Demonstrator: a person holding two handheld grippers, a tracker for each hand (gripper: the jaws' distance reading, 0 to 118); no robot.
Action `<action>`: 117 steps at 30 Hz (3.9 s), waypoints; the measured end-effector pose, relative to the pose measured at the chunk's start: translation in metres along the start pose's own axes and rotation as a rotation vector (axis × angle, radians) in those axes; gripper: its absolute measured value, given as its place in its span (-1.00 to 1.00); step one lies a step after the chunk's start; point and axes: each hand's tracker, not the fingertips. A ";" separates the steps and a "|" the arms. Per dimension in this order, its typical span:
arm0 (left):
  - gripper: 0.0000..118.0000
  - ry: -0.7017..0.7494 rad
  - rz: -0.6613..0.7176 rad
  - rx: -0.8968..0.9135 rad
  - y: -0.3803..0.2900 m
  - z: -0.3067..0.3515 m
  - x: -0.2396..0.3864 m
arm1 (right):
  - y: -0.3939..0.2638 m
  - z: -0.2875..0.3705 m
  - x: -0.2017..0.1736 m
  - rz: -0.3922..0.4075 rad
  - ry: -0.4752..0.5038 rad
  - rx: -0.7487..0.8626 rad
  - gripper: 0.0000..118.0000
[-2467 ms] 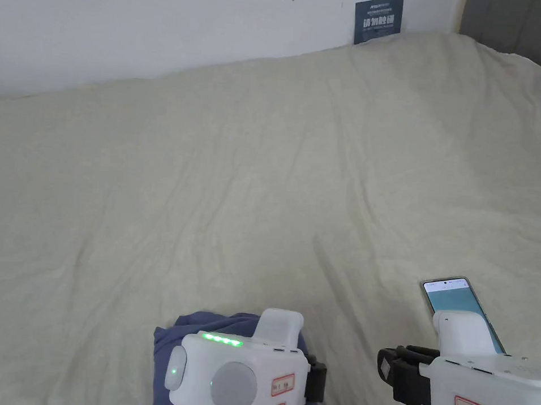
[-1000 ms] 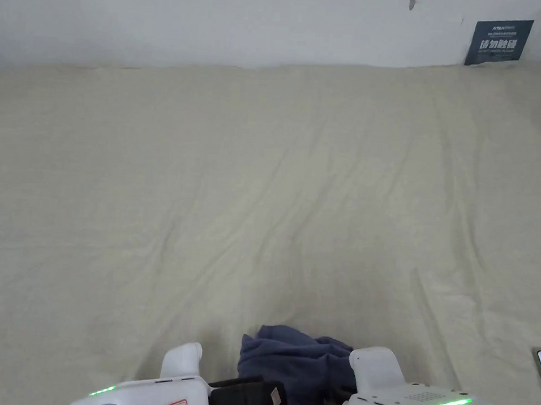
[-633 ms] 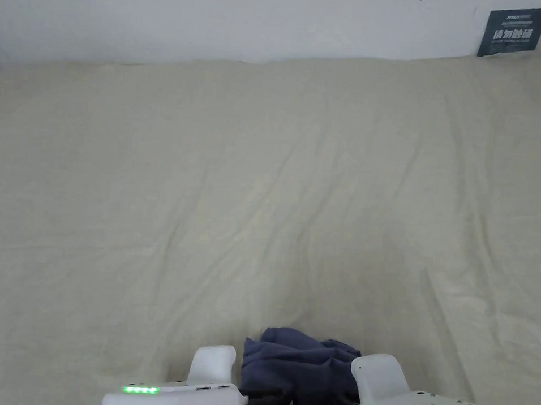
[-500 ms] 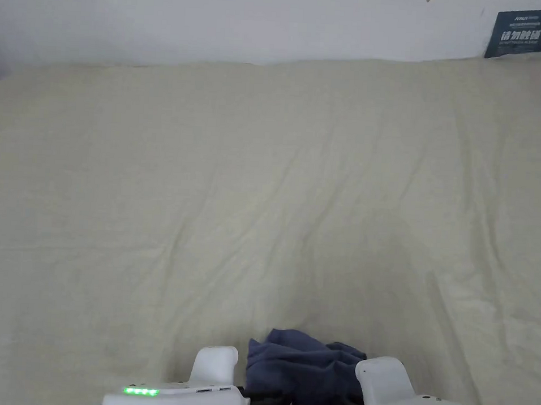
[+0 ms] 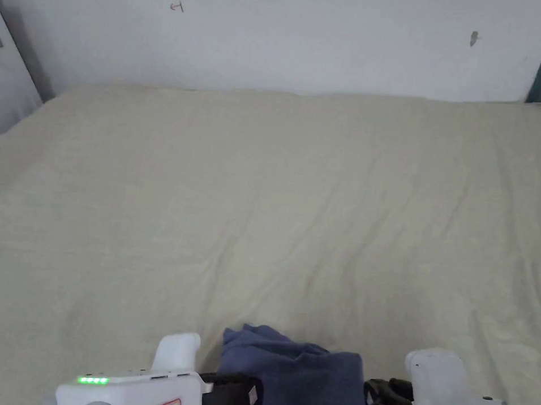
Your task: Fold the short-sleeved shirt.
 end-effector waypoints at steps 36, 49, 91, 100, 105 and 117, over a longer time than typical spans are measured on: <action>0.67 0.754 0.025 0.102 0.132 0.157 -0.274 | 0.059 -0.043 -0.072 0.054 -0.031 -0.004 -0.91; -1.00 0.776 -0.308 0.557 0.085 0.189 0.025 | 0.064 0.055 -0.043 -0.015 -0.103 0.227 -0.91; 1.00 0.558 -0.420 0.924 -0.018 0.233 0.286 | 0.045 0.282 -0.073 0.064 -0.360 0.894 1.00; 0.99 0.586 -0.437 0.905 -0.020 0.228 0.291 | 0.049 0.293 -0.068 -0.011 -0.304 0.873 1.00; 0.99 0.596 -0.452 0.905 -0.018 0.226 0.293 | 0.049 0.282 -0.070 -0.006 -0.332 0.818 1.00; 1.00 0.584 -0.484 0.892 -0.016 0.226 0.298 | 0.057 0.271 -0.069 -0.073 -0.350 0.751 1.00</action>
